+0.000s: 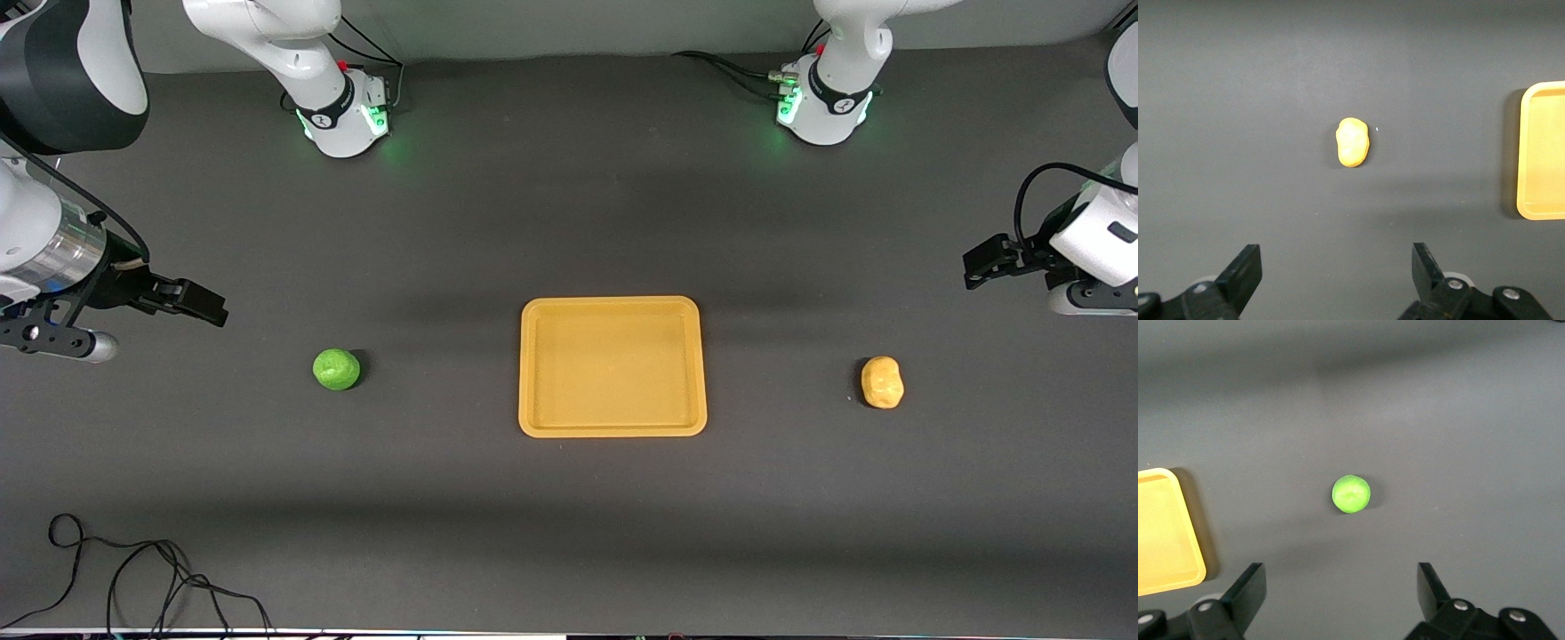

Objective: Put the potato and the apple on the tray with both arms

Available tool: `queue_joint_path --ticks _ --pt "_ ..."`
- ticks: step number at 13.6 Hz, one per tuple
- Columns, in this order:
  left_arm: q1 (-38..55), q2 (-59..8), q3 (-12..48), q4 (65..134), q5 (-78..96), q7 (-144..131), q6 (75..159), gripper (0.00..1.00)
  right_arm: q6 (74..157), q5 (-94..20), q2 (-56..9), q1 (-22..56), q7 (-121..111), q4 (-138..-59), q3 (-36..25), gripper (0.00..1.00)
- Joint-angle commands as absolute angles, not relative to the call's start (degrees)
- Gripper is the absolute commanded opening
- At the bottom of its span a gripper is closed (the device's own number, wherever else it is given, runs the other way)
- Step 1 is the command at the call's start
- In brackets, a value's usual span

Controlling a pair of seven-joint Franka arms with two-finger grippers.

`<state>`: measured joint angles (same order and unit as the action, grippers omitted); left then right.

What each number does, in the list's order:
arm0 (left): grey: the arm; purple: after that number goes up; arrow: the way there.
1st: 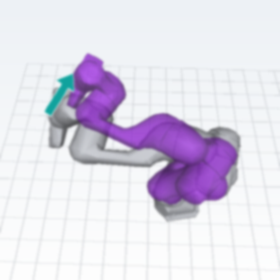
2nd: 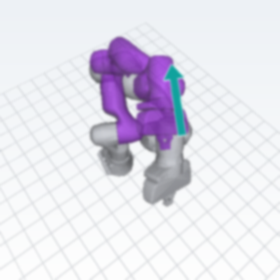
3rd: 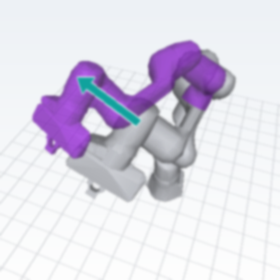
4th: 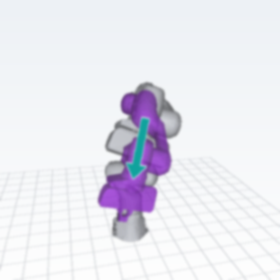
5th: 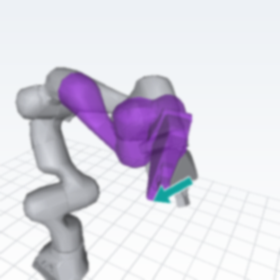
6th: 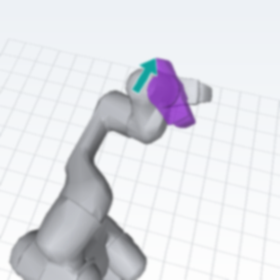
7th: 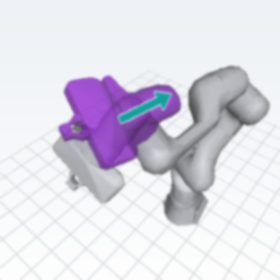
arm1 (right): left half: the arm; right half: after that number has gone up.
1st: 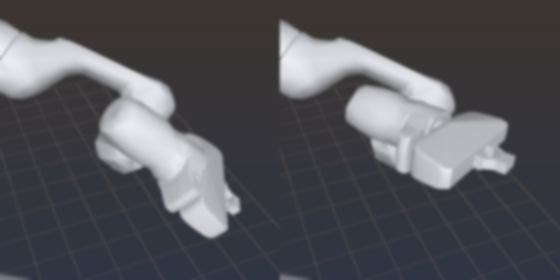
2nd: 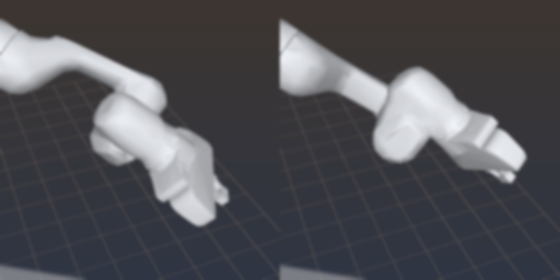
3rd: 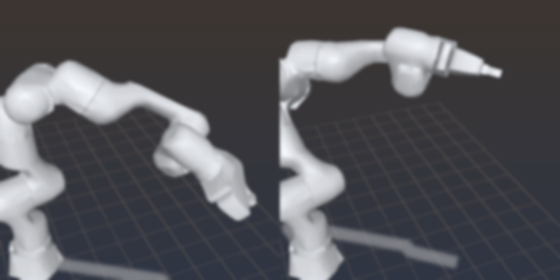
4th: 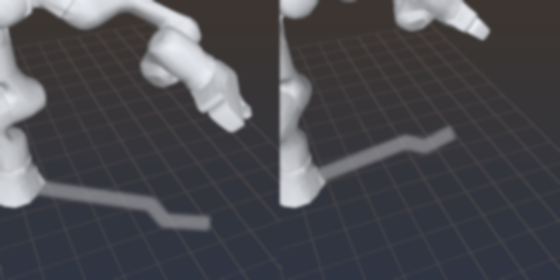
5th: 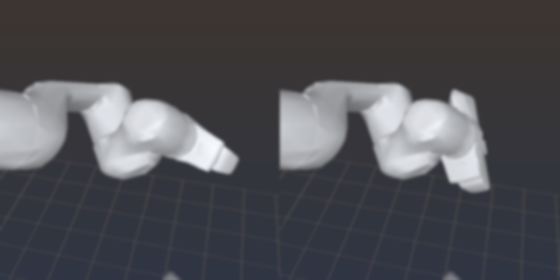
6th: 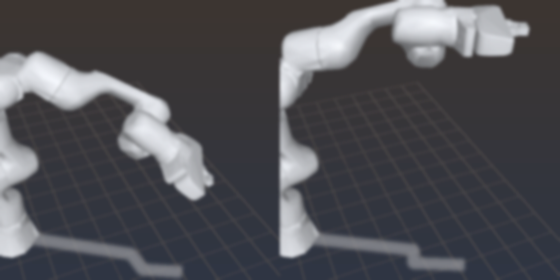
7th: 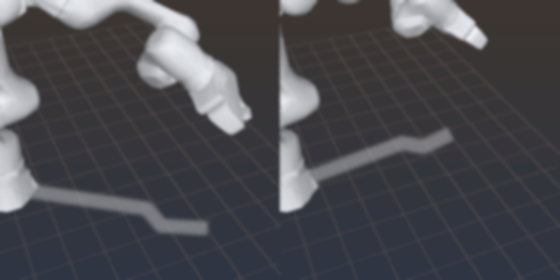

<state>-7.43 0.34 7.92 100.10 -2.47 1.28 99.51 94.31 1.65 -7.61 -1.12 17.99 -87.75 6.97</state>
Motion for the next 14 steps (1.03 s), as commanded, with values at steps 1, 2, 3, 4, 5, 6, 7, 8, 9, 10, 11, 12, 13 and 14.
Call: queue_joint_path --ticks 1,2,3,4,5,6,7,8,9,10,11,12,13,14 --pt "-7.29 0.88 7.73 99.76 -1.93 2.29 98.17 1.00 93.96 0.26 -7.30 -0.09 17.31 -87.01 6.06 1.00" --pt "-7.38 0.88 7.73 99.76 -1.93 2.29 98.17 1.00 93.96 0.26 -7.29 0.35 17.31 -86.92 6.06 1.00" --pt "-7.30 0.88 7.73 99.76 -1.93 2.29 98.17 1.00 93.87 0.26 -7.29 0.53 17.31 -86.92 5.98 1.00" --pt "-7.29 0.88 7.73 99.76 -1.93 2.29 98.26 1.00 93.87 0.35 -7.47 1.40 17.31 -87.01 5.54 1.00" --pt "-7.29 0.70 7.73 99.84 -1.93 2.29 98.61 1.00 93.95 0.35 -7.64 2.54 17.23 -87.01 4.32 1.00" --pt "-7.29 0.44 7.73 100.37 -1.93 2.29 99.40 1.00 93.87 0.35 -7.73 3.33 17.23 -87.01 3.18 1.00" --pt "-7.29 0.09 7.73 100.81 -1.93 2.29 100.71 1.00 93.87 0.35 -7.82 3.34 17.23 -86.92 2.99 1.00" --pt "-7.29 -0.52 7.73 101.94 -1.93 2.29 102.90 1.00 93.87 0.35 -7.82 3.17 17.23 -87.01 2.99 1.00" --pt "-7.29 -1.40 7.65 103.26 -1.93 2.29 105.70 1.00 93.87 0.35 -7.82 3.16 17.23 -87.01 2.99 1.00" --pt "-7.56 -2.54 7.65 104.75 -1.93 2.29 108.86 1.00 93.87 0.35 -7.82 3.16 16.79 -87.01 2.99 1.00" --pt "-7.56 -3.85 7.65 105.98 -2.11 2.29 112.20 1.00 94.04 0.44 -7.91 3.08 15.83 -87.19 2.99 1.00" --pt "-7.56 -5.43 7.65 107.21 -2.28 2.29 115.63 1.00 94.04 0.35 -8.00 2.99 12.86 -87.36 2.99 1.00" --pt "-7.38 -7.10 7.56 108.44 -2.89 2.29 119.06 1.00 94.39 0.26 -8.09 2.90 9.79 -87.89 2.90 1.00" --pt "-7.38 -8.42 7.56 109.76 -3.07 2.20 121.96 1.00 94.83 0.26 -8.09 2.81 8.36 -88.24 2.81 1.00"
